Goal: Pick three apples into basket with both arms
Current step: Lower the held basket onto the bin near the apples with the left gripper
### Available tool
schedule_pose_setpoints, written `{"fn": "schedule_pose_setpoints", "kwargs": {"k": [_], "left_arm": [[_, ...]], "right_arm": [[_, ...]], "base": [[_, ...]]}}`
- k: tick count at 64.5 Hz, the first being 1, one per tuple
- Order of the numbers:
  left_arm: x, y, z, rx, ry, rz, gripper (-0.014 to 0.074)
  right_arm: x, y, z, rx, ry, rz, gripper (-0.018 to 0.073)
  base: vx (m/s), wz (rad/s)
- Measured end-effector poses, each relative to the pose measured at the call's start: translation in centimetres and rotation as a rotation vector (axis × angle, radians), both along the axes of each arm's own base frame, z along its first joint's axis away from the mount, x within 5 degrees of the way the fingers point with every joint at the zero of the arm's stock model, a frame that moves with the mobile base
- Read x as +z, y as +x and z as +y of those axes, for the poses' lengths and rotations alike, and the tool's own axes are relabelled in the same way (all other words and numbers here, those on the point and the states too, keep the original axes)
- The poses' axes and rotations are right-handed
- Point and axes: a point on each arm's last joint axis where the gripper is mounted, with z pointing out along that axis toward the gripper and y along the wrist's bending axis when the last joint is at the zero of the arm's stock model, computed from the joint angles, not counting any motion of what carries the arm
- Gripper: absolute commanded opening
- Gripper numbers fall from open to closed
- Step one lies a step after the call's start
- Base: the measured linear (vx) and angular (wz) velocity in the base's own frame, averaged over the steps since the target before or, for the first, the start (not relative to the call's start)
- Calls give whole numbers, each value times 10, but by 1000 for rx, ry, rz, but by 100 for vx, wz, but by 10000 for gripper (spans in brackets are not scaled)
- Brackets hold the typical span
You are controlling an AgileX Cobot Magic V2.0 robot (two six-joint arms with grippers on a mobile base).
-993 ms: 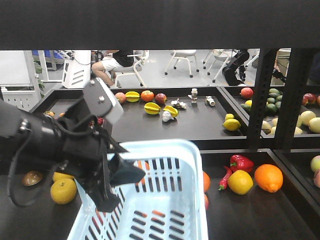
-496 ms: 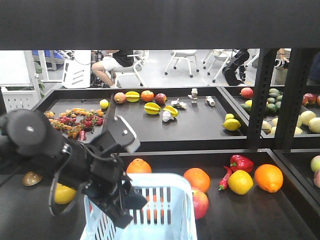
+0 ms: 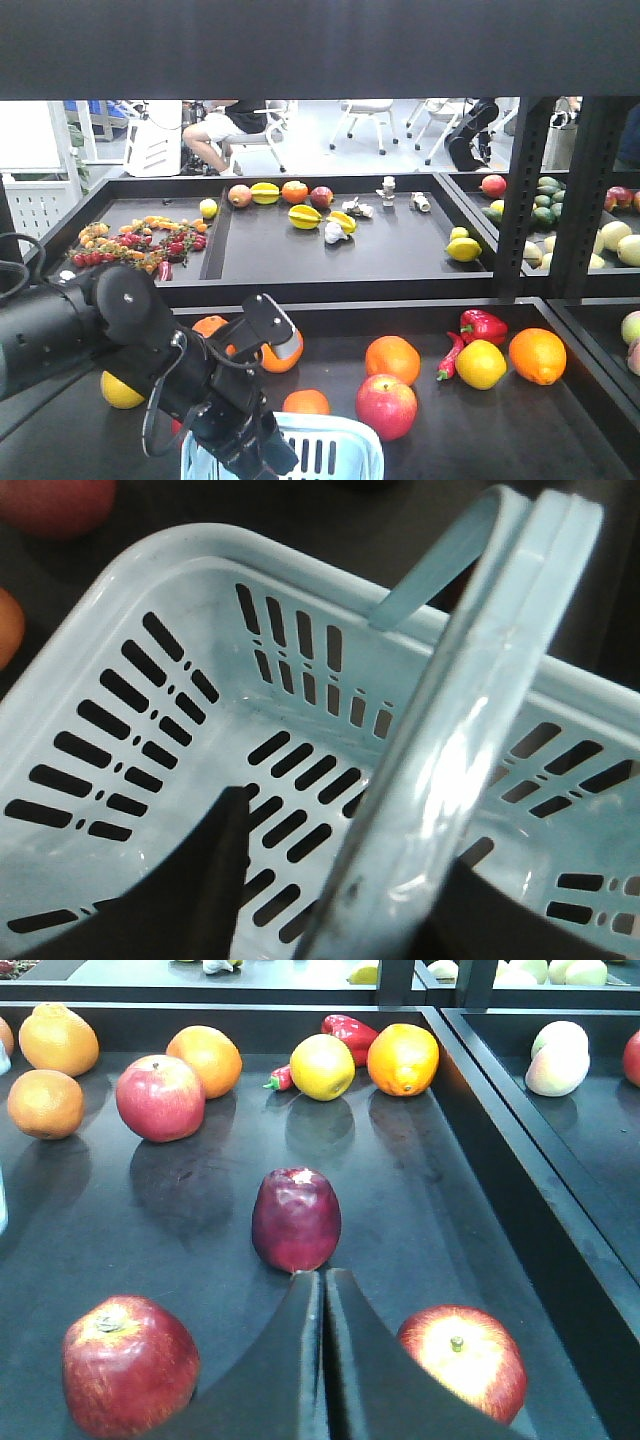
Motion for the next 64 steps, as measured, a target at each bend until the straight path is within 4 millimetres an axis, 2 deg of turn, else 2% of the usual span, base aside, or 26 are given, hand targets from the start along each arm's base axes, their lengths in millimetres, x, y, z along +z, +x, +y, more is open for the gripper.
{"fn": "schedule_pose_setpoints", "kwargs": {"k": [15, 30, 52, 64], "left_arm": [[-9, 8, -2, 21, 6, -18, 127], [-14, 11, -2, 26, 10, -14, 262], [-15, 8, -2, 11, 17, 13, 426], [-16, 7, -2, 2, 20, 28, 549]], "right_arm": [[0, 0, 0, 0, 0, 0, -1], [0, 0, 0, 0, 0, 0, -1], [0, 0, 0, 0, 0, 0, -1], [0, 0, 0, 0, 0, 0, -1]], "base": [[0, 0], [0, 0], [0, 0], [0, 0]]}}
